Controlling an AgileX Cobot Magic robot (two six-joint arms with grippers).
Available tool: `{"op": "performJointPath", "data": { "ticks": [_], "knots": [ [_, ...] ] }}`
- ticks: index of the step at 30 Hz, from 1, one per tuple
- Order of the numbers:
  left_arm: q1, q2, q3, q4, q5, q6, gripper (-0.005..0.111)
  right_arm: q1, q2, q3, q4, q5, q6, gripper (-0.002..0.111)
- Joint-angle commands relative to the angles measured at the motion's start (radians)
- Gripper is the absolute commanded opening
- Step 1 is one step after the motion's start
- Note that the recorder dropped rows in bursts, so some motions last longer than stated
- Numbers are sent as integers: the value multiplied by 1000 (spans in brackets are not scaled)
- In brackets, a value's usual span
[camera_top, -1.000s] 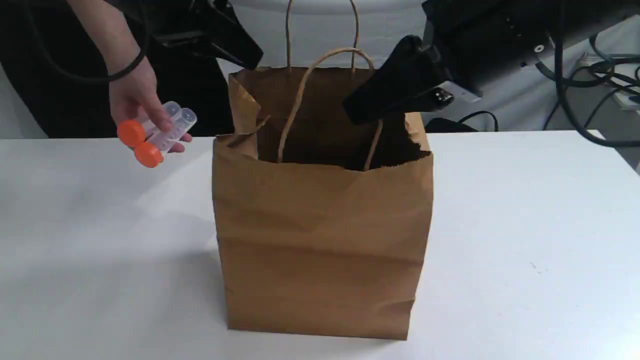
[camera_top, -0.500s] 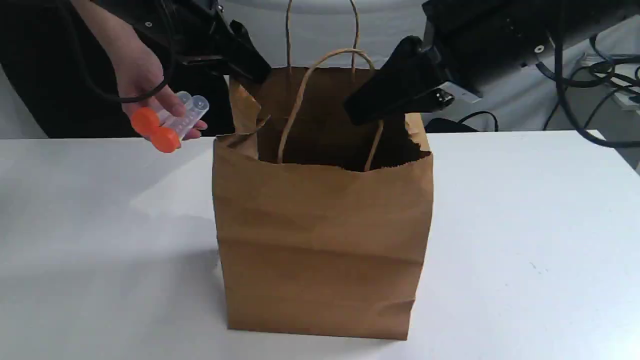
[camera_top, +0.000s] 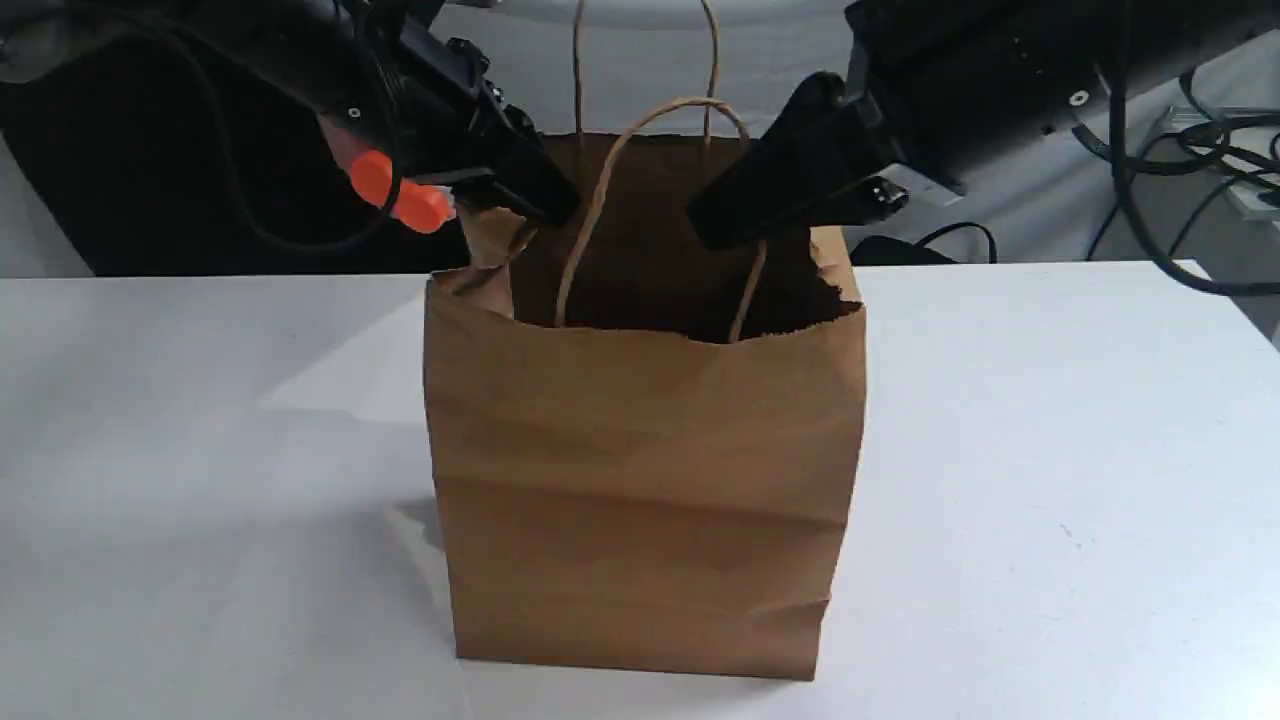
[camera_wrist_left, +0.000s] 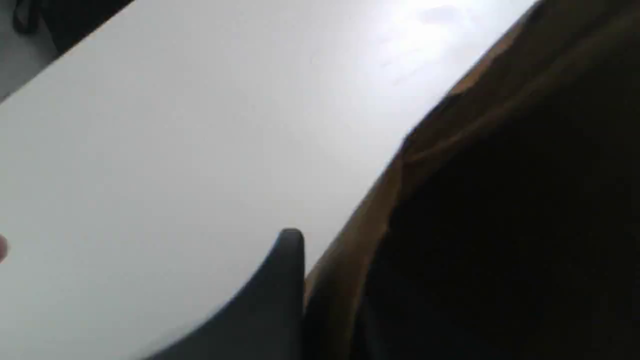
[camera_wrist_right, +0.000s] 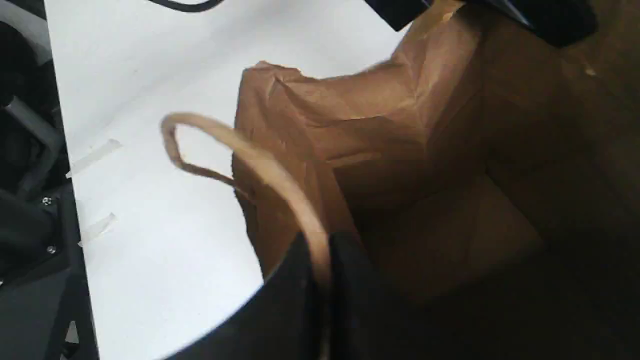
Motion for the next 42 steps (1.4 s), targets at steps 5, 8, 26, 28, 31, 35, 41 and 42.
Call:
{"op": "performJointPath", "data": {
  "ticks": [5, 8, 26, 28, 31, 35, 41, 42],
  "knots": [
    [-4, -16, -7, -13, -64, -81, 0, 0, -2, -5, -5, 11, 49, 0],
    [2, -16, -7, 31, -64, -138, 0, 0, -2, -57, 14, 45, 76, 0],
    [67, 9, -7, 32, 45, -293, 0, -2, -2, -334, 221, 68, 134, 0],
    [67, 15, -7, 32, 52, -304, 0, -2, -2, -334, 223, 68, 134, 0],
    [67, 20, -7, 32, 61, -311, 0, -2, -2, -334, 221, 70, 134, 0],
    [67, 20, -7, 32, 67, -311, 0, -2, -2, -334, 221, 71, 134, 0],
    [67, 20, -7, 32, 67, -311, 0, -2, -2, -334, 219, 72, 134, 0],
    [67, 20, -7, 32, 67, -311, 0, -2, -2, -334, 219, 72, 134, 0]
  ]
}}
